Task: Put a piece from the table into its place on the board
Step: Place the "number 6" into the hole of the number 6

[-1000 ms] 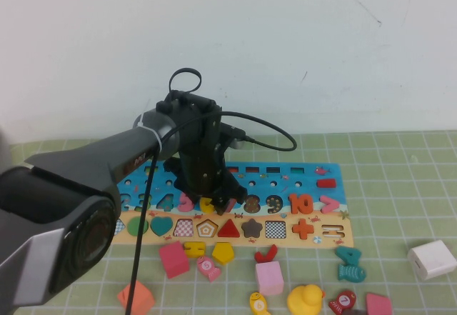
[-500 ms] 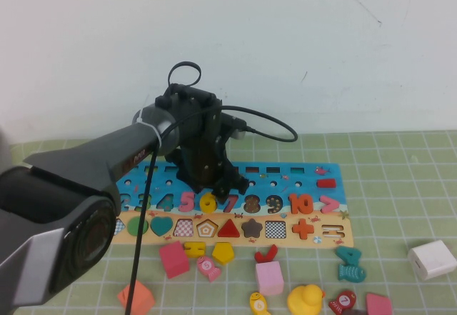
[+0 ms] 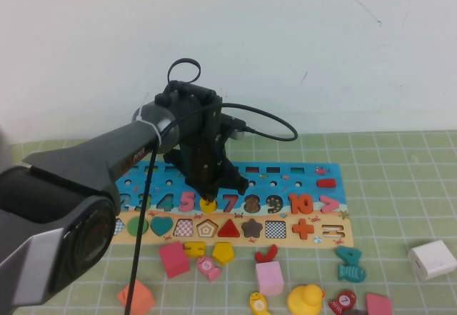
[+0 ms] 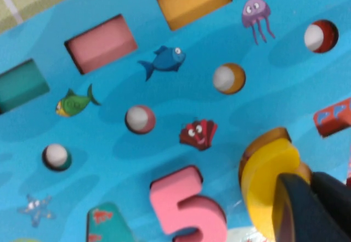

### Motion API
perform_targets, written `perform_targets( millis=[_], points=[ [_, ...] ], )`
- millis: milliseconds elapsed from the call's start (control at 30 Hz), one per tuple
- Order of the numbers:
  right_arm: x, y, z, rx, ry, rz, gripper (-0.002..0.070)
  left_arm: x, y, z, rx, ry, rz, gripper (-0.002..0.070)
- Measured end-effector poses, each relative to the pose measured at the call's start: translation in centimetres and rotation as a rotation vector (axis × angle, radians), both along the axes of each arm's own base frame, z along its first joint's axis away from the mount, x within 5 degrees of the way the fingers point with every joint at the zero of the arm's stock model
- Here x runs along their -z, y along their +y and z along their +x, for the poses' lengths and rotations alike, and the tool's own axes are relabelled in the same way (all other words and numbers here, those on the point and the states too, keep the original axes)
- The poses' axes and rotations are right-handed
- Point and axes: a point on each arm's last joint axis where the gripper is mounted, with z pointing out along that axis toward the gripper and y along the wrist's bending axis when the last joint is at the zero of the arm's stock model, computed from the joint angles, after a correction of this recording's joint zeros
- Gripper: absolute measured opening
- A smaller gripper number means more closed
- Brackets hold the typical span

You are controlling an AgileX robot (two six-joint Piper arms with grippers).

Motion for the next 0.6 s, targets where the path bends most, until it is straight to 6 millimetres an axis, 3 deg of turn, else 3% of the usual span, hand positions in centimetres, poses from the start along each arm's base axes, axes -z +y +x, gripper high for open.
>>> perform_targets(
  millis=[267,600],
  points=[
    [0.0,0.0,0.0,0.0,0.0,0.0,-0.0001,-1.8,0.6,-0.4,0.005,0.009,0.053,0.0001],
    [0.0,0.0,0.0,0.0,0.0,0.0,-0.0001,-1.7,1.0,-0.7,0.005,0.048,0.096,0.0]
  ],
)
